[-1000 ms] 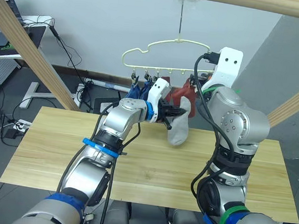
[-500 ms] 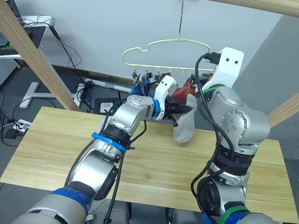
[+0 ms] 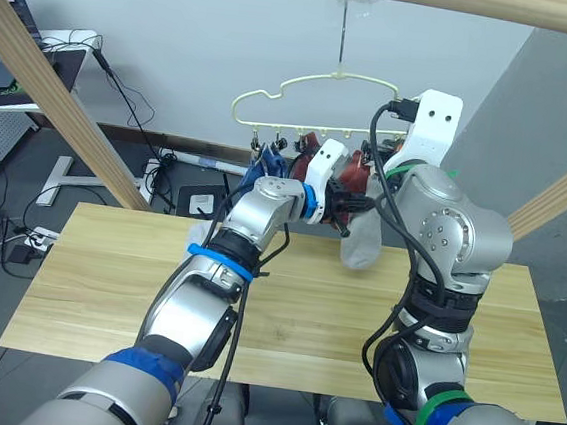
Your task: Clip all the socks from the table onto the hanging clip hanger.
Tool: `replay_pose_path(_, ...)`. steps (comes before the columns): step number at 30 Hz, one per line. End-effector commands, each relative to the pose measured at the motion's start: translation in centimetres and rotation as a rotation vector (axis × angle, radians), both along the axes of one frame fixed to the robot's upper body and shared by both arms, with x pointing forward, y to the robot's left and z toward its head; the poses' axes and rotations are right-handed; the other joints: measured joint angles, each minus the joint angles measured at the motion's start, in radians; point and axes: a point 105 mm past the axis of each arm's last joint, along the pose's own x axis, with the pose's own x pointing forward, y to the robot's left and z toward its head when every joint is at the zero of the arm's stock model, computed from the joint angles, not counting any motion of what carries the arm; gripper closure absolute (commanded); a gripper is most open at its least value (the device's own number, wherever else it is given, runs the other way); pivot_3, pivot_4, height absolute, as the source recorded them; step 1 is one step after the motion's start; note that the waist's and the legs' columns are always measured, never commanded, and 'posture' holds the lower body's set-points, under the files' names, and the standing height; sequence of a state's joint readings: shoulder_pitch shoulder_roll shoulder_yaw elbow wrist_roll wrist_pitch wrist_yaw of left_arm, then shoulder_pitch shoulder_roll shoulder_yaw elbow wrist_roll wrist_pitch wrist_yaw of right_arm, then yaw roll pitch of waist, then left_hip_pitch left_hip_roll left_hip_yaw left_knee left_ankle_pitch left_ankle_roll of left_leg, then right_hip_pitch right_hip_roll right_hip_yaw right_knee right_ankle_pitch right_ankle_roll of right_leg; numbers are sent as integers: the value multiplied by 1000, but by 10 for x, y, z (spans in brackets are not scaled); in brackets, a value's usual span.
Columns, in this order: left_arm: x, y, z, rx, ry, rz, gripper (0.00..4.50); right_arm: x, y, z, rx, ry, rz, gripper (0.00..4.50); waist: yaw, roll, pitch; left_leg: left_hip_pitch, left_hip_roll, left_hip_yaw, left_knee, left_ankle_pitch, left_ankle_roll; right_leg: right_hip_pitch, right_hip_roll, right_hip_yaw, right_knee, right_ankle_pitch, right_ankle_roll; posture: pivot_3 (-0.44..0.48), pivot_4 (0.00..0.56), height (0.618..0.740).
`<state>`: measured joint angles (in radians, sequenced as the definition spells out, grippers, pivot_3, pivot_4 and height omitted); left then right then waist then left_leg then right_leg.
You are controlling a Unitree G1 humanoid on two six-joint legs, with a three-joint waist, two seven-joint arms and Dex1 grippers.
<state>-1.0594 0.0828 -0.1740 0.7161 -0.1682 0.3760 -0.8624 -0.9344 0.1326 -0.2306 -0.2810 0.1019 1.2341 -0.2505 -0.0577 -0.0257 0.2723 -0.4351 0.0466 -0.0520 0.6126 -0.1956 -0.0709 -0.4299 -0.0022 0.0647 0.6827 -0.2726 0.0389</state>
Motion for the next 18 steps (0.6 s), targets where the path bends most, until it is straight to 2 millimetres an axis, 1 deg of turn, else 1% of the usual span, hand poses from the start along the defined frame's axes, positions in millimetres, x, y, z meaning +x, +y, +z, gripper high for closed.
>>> replay_pose_path(1,0,-6,21,-34,-67,-21,4478,-8,8,20,31,-77,25,4500,0,0,0,0,0,0,0,0,0,0,0,0,0,0,0,-45,263,740)
replay_pose_path(18,2,-9,37,-85,-97,-9,4478,-8,9,18,30,-73,34,4500,0,0,0,0,0,0,0,0,0,0,0,0,0,0,0,-45,263,740)
